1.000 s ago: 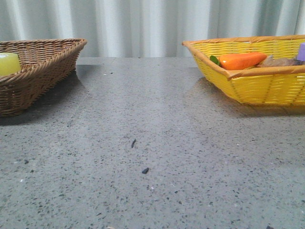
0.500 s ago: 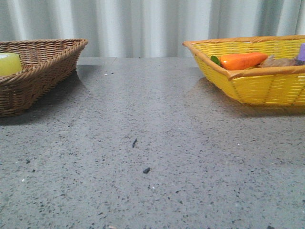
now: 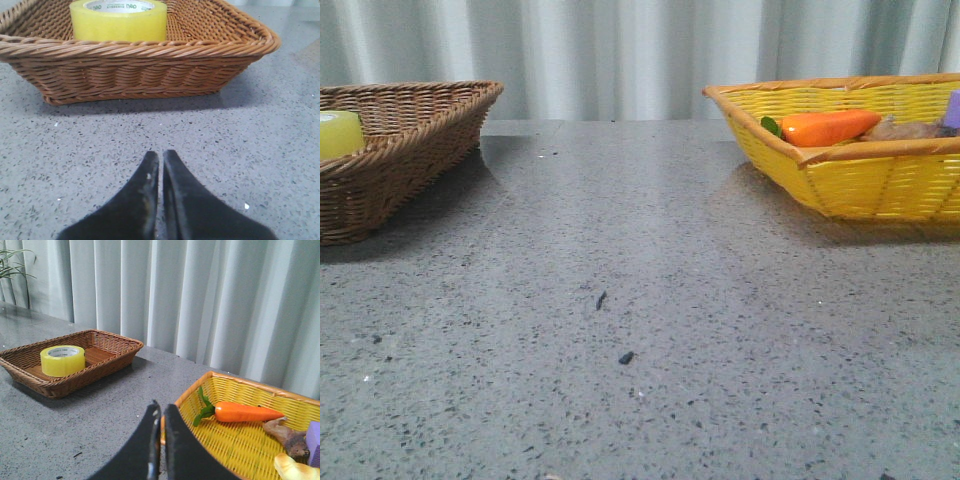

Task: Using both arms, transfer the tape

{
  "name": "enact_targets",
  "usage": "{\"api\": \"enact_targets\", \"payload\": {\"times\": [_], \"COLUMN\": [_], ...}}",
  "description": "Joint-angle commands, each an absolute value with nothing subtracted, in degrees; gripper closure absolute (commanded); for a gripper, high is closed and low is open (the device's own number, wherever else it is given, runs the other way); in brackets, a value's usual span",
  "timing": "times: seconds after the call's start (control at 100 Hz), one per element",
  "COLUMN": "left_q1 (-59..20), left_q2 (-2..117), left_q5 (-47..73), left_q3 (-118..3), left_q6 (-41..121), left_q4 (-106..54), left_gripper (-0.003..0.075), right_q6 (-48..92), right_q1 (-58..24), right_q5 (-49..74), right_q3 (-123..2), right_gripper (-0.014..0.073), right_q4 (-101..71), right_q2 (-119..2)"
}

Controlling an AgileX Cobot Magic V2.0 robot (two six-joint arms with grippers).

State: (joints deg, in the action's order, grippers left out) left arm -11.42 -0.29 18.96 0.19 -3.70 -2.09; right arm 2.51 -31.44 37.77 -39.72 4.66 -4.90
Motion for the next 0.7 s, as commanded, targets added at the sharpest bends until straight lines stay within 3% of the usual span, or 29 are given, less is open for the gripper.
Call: {"api": "enact_targets", "payload": {"times": [0.0,0.69], "left_q1": [-11.28,-11.28], "left_q2": [-1.85,-1.85], "left_q5": [16.17,16.17], "left_q3": [0.67,0.67], "left_q6": [-4.47,-4.47], "left_q4": [-2.58,-2.58], "left_gripper": [0.0741,0.0741], "right_q6": [2.78,2.78], "right_q1": [-31.55,-31.43], "right_q5": [33.55,31.59], "right_q3": [-40.76,-38.46], "right_gripper": [0.0636,0.0636], "right_q4": [5.76,5.76], "right_q2": [-5.88,-3.87]}}
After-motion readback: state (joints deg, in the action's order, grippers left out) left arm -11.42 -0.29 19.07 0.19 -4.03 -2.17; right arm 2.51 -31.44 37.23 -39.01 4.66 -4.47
